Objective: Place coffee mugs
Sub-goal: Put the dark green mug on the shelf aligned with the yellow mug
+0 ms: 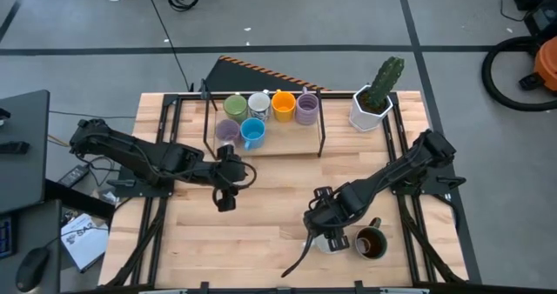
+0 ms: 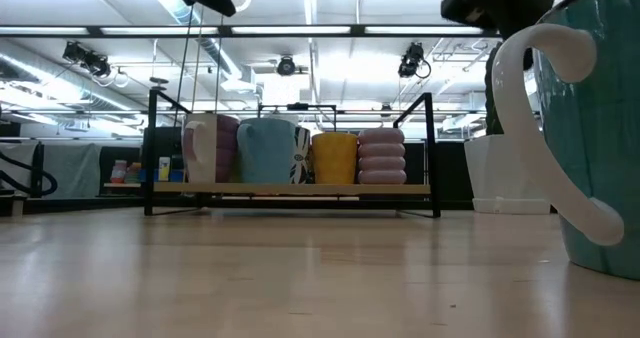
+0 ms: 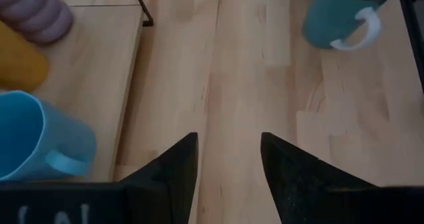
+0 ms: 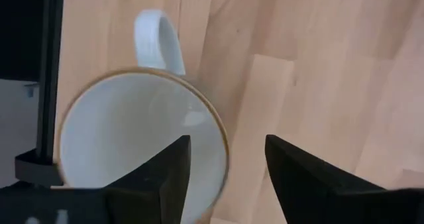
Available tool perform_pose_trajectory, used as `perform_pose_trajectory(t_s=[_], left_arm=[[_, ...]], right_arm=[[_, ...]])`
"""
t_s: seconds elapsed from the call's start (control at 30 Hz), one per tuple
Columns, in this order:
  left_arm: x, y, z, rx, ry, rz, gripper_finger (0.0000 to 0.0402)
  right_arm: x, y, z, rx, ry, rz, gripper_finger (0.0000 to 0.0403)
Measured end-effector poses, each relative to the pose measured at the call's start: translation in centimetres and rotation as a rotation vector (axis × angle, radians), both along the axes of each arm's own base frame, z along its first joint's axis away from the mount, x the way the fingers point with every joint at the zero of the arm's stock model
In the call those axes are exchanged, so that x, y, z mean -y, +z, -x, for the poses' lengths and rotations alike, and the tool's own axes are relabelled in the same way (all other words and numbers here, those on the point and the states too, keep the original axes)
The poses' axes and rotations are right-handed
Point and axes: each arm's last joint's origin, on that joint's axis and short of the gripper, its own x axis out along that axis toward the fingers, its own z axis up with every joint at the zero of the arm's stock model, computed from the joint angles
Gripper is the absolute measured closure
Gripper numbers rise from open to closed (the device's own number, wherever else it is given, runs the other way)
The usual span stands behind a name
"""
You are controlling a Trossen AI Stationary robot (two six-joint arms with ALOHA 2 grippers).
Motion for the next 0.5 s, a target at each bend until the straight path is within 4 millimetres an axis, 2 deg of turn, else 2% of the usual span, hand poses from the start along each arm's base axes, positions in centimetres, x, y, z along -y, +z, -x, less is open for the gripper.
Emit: perform_pose_trajectory(t_s=[0.23, 0.5], left_arm=[[0.5, -0.1, 0.2, -0.006, -0.014, -0.006, 0.0230], [0.4, -0.1, 0.2, -0.003, 0.014, -0.042, 0.0230]], right_arm=[[-0.3, -2.1, -0.7, -0.078, 0.043, 0.012, 0.0244], [0.4, -2.0, -1.0, -0.017, 0.257, 0.105, 0.0350]])
